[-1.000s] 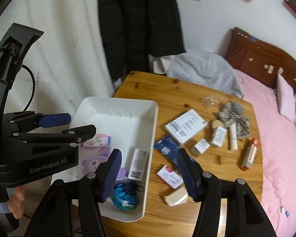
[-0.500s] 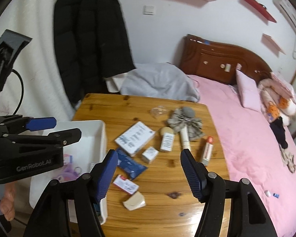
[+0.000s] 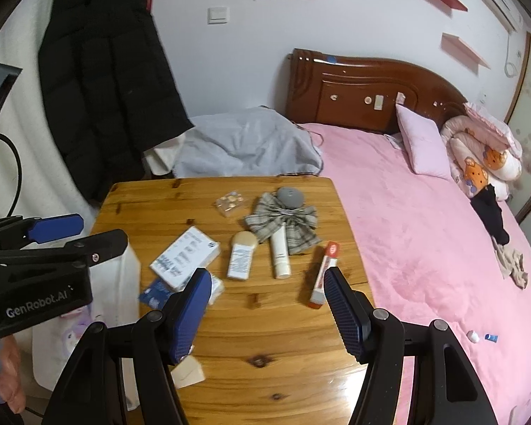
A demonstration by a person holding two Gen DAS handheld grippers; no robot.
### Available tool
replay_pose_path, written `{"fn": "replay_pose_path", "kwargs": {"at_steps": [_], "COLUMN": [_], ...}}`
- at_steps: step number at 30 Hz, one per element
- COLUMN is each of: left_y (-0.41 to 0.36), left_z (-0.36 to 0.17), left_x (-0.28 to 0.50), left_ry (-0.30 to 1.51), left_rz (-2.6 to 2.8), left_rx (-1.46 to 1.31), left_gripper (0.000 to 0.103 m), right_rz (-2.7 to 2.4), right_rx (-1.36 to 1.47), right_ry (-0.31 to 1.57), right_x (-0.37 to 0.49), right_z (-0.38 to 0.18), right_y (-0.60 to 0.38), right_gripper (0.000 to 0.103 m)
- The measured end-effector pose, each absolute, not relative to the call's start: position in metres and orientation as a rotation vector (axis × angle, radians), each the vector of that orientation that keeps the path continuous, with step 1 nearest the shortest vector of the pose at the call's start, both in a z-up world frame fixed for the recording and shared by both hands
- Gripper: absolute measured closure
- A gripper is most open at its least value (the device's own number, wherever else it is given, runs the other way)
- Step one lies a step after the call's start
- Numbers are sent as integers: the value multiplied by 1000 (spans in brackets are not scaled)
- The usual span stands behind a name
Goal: Organize objects
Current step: 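Withdraw both grippers from the tray back toward the table, then grasp the red-and-white tube box with the right gripper while the left grasps a white medicine box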
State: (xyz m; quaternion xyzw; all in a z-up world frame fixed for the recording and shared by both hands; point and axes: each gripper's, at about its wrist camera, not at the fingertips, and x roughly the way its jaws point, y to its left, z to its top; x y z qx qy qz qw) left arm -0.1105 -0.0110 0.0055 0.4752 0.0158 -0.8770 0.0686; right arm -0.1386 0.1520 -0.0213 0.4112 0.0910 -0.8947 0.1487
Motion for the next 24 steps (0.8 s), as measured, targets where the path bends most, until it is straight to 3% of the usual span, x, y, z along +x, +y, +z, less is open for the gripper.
{"fn": "replay_pose_path", "kwargs": {"at_steps": [12,24], "left_y": [17,21], "left_z": [-11,-96], "left_x": [-185,-251], "left_ry": [134,173], "left_rz": [-2541,-2403], "left_rx": [1393,1534], "left_gripper": [36,36], "right_rz": [-2529,-2447], "right_rx": [1291,1475], "right_ry": [157,135], "right_x": [-227,-295], "right_z": [-60,-138], "right_y": [201,224], "right_gripper": [36,36]}}
